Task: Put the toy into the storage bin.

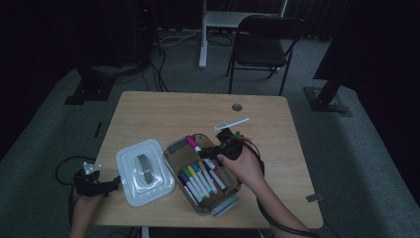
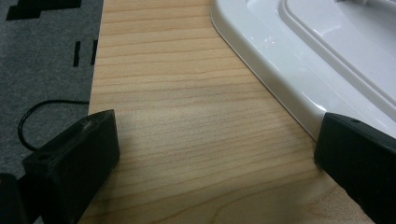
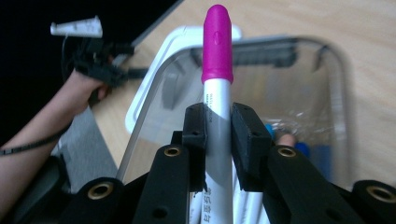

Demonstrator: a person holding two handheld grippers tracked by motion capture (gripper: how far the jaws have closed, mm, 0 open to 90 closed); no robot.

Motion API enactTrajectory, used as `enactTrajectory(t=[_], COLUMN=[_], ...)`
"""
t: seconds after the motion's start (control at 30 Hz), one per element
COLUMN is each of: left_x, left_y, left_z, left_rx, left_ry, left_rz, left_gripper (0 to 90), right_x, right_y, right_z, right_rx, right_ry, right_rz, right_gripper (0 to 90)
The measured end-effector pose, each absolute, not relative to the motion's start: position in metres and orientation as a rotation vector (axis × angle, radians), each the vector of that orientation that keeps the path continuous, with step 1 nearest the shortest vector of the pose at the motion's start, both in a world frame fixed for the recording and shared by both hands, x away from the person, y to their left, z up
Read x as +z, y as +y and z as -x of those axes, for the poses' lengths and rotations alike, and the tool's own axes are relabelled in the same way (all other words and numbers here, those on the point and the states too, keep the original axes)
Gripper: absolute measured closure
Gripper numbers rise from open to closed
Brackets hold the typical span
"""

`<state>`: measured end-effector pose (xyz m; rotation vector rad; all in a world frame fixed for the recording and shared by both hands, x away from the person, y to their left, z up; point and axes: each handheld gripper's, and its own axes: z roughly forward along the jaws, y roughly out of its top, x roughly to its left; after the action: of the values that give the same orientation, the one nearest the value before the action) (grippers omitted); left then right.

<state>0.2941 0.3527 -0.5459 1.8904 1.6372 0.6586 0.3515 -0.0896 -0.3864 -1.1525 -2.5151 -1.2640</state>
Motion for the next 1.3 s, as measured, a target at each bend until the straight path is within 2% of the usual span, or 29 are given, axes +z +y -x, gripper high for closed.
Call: enactTrajectory(t=[0.33,1.3], left_x=[-0.546,-0.546], left_y=[0.353,0.353], left_z=[-0.294,-0.294], left_rx=[0.659,0.658], left_ry=[1.638,1.637], left_rz=[-1.889,-1.891], left_gripper=[0.6,0.6], right_x=[-0.416,-0.469], right_y=[-0.053,-0.014], right_z=[-0.345,-0.348], right_rx=[-1.087,-0.672], right_ry=[-2.543,-2.607], right_rz=[1.072,1.004], right_gripper=[76.7,76.4])
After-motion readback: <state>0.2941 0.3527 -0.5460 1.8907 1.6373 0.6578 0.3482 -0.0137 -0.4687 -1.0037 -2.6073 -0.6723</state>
